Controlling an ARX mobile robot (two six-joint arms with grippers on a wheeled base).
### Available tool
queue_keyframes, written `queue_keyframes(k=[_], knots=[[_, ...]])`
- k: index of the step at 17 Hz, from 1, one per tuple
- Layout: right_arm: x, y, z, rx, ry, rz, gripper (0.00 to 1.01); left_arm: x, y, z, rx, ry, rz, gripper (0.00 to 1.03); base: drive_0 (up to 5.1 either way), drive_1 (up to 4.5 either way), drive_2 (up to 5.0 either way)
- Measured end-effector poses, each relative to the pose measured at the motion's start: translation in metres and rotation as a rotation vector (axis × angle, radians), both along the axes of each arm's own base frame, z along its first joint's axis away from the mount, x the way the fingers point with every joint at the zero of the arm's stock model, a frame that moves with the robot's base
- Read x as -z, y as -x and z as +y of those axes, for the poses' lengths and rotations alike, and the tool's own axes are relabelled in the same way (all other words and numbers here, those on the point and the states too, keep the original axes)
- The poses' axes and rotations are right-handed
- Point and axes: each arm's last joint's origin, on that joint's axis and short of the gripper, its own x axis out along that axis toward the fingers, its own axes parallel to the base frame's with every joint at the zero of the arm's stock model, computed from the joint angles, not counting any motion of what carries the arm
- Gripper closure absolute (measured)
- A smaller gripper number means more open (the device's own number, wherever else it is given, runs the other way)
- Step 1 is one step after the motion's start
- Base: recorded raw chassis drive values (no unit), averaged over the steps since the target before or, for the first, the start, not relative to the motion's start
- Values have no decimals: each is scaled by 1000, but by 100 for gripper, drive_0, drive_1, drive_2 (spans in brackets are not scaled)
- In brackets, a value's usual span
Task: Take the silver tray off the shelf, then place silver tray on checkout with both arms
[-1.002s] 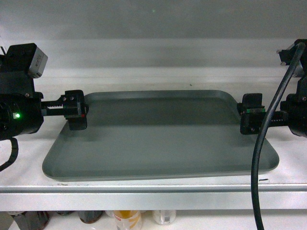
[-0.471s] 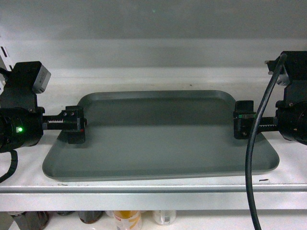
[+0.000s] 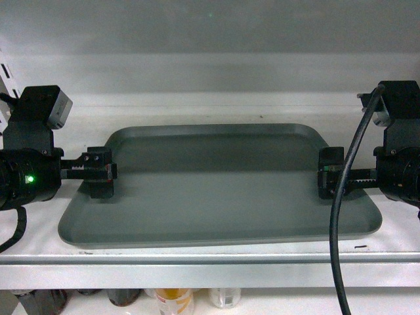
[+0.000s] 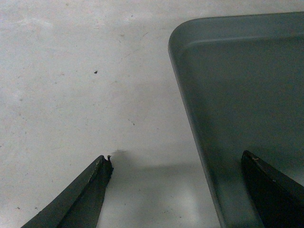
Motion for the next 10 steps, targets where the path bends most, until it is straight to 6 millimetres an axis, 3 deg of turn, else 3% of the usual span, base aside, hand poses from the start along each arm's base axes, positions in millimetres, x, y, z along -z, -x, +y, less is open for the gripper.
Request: queue_keyframes(k=[2, 5, 8, 9, 10], knots=[[2, 0, 0, 0, 0, 6, 3, 0, 0, -2, 5, 1, 2, 25, 0, 0, 0], [2, 0, 1, -1, -3, 5, 5, 0, 1, -7, 24, 18, 1, 62, 0, 0, 0], [2, 0, 2, -2, -5, 6, 35, 0, 1, -8, 23, 22, -2, 93, 0, 0, 0], [2, 1, 4, -7, -5, 6, 50, 0, 0, -8, -5, 64, 2, 99, 0, 0, 0], [2, 1, 5, -9, -6, 6, 57, 0, 0, -7, -11, 77, 2, 100, 0, 0, 0]])
